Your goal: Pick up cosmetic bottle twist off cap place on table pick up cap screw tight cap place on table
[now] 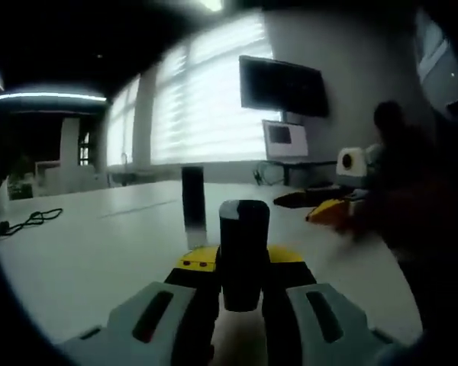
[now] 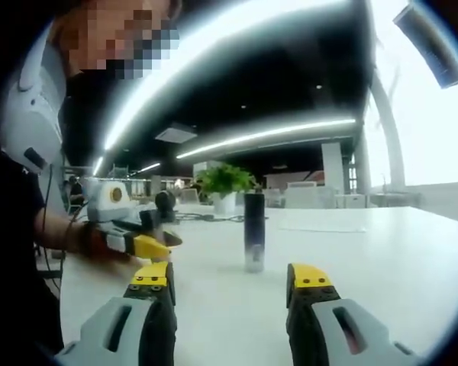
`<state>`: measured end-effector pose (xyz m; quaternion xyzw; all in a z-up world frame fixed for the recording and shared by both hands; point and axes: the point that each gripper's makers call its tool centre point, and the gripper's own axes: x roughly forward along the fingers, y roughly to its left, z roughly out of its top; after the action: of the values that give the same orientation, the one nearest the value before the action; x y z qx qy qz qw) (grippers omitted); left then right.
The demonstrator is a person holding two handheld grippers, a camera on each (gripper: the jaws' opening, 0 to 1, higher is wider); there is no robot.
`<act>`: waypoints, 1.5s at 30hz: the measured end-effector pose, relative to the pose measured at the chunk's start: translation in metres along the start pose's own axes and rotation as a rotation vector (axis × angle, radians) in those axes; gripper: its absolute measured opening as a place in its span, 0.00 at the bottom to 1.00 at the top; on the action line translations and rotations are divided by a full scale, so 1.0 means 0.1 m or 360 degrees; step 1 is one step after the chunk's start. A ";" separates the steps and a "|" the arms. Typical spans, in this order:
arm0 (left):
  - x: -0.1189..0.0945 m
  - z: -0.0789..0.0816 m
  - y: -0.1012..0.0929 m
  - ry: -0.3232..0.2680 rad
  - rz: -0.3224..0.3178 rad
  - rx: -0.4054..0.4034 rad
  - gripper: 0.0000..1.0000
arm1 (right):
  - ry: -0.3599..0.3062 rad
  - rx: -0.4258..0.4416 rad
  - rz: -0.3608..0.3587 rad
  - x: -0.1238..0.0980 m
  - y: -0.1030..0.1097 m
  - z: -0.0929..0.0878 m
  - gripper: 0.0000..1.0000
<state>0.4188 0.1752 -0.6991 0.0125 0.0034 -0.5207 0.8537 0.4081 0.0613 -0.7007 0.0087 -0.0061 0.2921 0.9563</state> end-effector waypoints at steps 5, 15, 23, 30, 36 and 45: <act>-0.02 0.00 -0.14 -0.0005 -0.0069 0.0005 0.11 | 0.0004 -0.0006 -0.0001 0.00 0.00 0.00 0.51; -0.07 0.08 -0.49 -0.0074 -0.0264 -0.0004 0.11 | 0.0011 -0.0011 0.0001 0.01 0.01 -0.01 0.51; -0.13 0.10 -0.69 -0.0075 -0.0347 -0.0059 0.11 | 0.0020 -0.0016 0.0002 0.02 0.02 -0.02 0.50; -0.11 -0.01 -0.72 -0.0003 -0.0356 0.0011 0.10 | 0.0004 0.0004 0.0001 0.02 0.03 0.01 0.50; -0.08 -0.06 -0.64 0.0031 -0.0312 0.0026 0.10 | 0.0008 0.0004 0.0000 0.03 0.18 0.08 0.52; -0.05 -0.11 -0.57 0.0074 -0.0250 0.0051 0.10 | -0.0086 0.0101 0.0158 0.18 0.98 0.54 0.46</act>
<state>0.3660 0.1540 -0.7112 0.0381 0.0158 -0.5855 0.8096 0.3677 0.1513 -0.6452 0.0467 -0.0229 0.3388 0.9394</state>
